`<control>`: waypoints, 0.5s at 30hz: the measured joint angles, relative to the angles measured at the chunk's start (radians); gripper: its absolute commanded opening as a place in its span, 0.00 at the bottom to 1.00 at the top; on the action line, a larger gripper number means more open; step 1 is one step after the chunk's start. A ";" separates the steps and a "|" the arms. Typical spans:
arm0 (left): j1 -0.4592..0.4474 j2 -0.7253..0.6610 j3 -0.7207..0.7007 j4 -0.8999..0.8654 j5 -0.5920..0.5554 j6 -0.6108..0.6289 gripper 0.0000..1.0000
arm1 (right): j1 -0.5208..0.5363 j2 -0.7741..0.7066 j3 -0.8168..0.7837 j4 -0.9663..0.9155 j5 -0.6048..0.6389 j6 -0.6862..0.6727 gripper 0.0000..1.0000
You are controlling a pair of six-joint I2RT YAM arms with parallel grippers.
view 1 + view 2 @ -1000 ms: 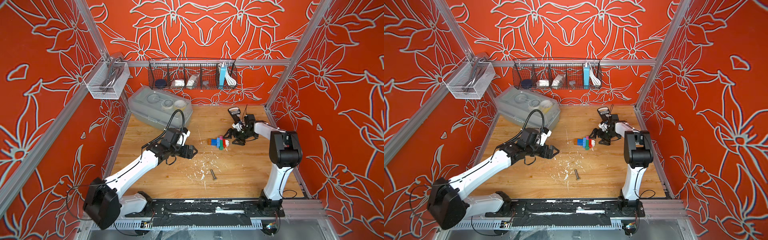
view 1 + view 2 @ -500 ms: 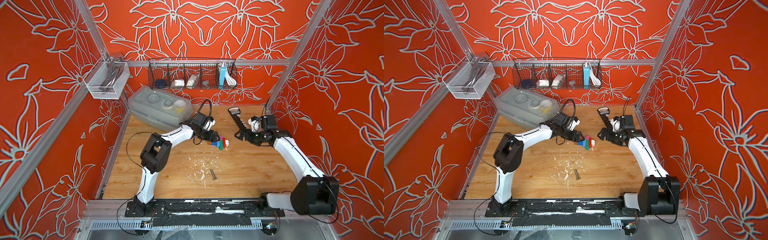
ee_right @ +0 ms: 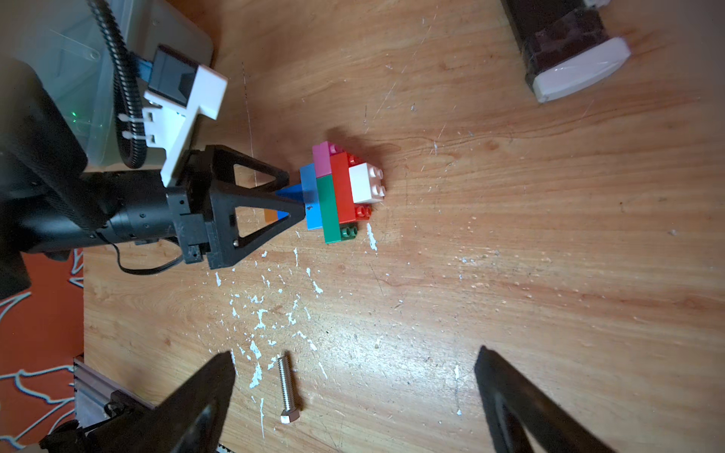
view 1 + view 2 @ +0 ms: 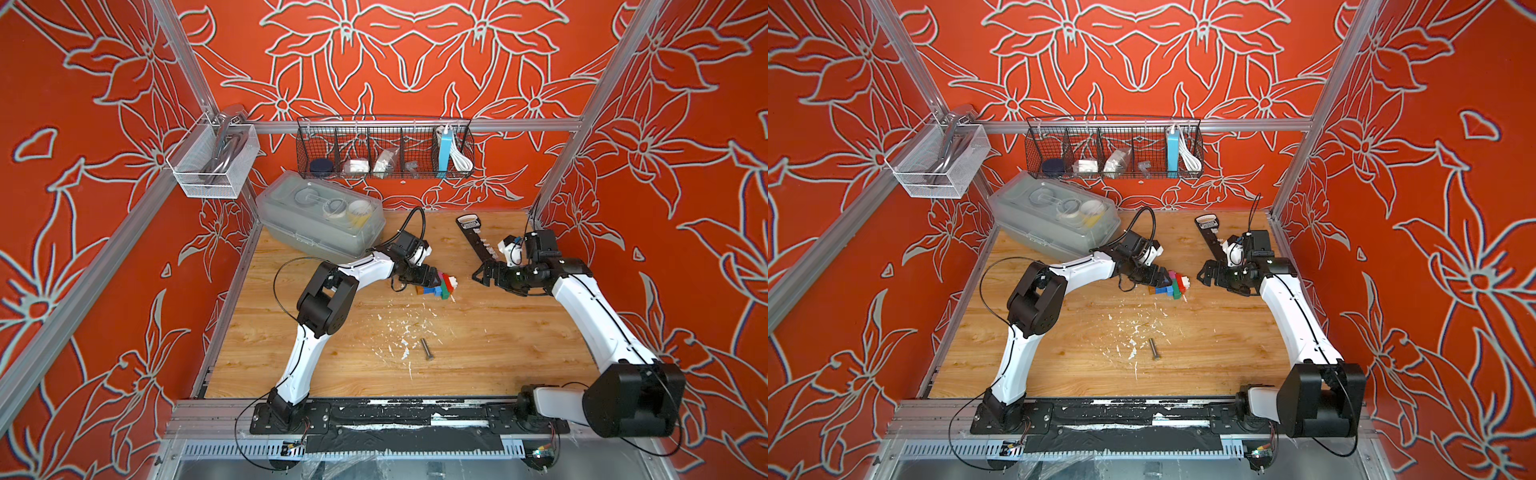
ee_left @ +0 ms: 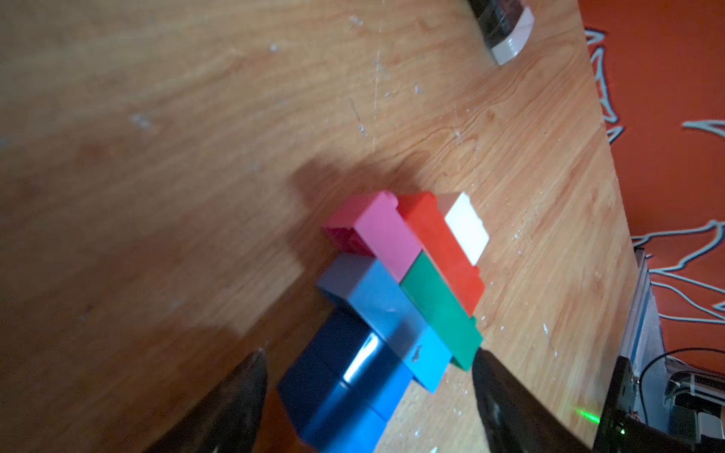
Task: Assemble a spoon with lego
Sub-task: Adjust the lego brick at the center of the board.
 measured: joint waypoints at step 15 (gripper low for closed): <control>-0.133 -0.185 -0.282 0.126 -0.005 -0.115 0.81 | -0.009 -0.027 -0.040 0.017 -0.017 0.023 1.00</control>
